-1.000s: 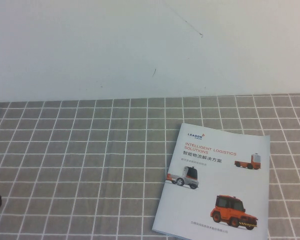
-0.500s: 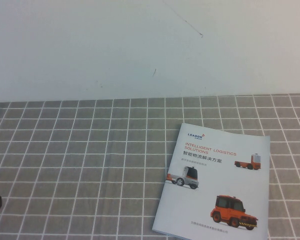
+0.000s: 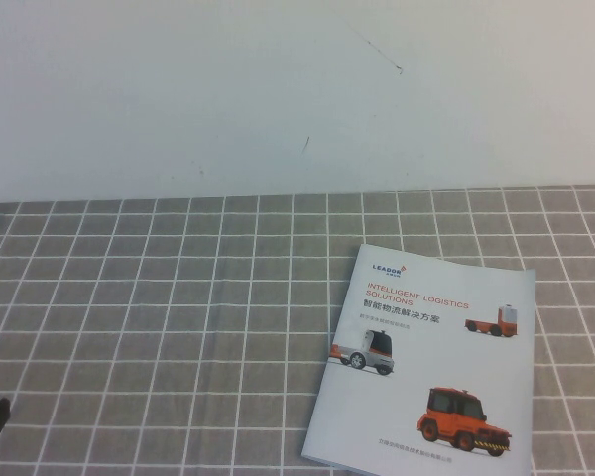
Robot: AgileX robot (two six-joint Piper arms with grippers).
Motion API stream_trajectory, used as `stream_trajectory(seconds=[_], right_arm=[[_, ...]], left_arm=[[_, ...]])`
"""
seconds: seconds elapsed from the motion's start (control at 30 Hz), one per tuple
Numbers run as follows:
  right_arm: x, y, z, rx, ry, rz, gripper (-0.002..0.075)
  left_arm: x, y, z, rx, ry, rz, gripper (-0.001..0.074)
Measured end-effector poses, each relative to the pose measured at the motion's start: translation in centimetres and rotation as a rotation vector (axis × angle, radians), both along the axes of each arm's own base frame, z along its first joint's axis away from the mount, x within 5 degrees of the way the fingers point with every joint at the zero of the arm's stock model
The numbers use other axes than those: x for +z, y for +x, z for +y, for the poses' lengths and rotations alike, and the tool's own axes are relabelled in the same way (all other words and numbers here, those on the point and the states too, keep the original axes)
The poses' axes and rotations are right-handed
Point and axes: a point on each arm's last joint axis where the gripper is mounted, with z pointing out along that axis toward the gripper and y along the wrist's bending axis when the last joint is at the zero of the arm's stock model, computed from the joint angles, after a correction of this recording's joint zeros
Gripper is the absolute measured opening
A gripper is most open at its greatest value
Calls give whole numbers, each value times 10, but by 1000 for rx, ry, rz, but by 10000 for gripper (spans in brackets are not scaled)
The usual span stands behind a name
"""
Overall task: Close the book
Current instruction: 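Close the open booklet and leave it lying on the table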
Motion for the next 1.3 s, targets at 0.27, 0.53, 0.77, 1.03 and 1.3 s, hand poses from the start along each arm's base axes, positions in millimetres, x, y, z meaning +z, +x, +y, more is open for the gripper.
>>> stream_trajectory(seconds=[0.27, 0.53, 0.77, 1.03, 1.3], right_arm=[[0, 0, 0, 0, 0, 0, -3], [0, 0, 0, 2, 8, 1, -3], [0, 0, 0, 2, 7, 3, -3], [0, 0, 0, 2, 7, 3, -3], [0, 0, 0, 2, 7, 3, -3]], left_arm=[[-17, -7, 5, 51, -2, -17, -2], [-55, -14, 18, 237, 7, -32, -4], [-73, -16, 14, 216, -117, 137, -3], [-74, -17, 13, 208, -194, 181, -3], [-74, -17, 14, 243, -287, 203, -3]])
